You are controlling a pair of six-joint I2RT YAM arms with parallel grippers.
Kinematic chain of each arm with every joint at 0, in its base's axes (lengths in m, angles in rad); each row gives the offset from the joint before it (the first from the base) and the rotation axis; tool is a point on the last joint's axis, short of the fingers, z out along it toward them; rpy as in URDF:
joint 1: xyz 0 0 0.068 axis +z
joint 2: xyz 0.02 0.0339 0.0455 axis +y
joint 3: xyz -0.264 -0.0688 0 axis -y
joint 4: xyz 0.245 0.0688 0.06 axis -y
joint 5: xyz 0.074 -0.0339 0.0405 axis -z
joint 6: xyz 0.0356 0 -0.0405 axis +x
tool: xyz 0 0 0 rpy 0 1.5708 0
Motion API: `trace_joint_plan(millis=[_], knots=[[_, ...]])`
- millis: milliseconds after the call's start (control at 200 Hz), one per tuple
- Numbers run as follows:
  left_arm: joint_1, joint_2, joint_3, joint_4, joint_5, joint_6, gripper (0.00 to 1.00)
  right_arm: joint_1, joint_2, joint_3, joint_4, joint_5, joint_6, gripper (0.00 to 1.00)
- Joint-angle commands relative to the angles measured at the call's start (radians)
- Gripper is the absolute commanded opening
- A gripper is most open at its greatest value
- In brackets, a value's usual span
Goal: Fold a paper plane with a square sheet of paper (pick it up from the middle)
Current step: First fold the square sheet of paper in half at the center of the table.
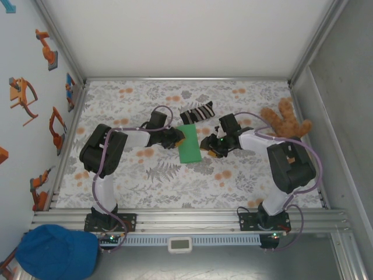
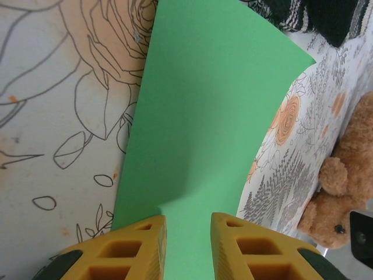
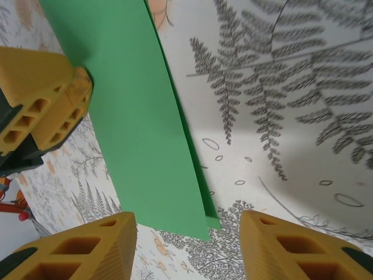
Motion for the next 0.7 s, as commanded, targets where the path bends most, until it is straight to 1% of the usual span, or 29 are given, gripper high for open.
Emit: trace_joint_plan(millis=[0,461,696], knots=[[0.005,0.049,-0.017,-0.062,0.001,-0.023,0.26,0.016,0.026,-0.004,0.011,-0.015,0.019,0.47],[0.006,0.060,-0.010,-0.095,-0.009,-0.024,0.25,0.050,0.069,-0.007,0.037,-0.032,0.007,0.37],[0.006,0.067,-0.007,-0.101,-0.014,-0.030,0.24,0.058,0.085,-0.010,0.022,-0.018,-0.008,0.36]])
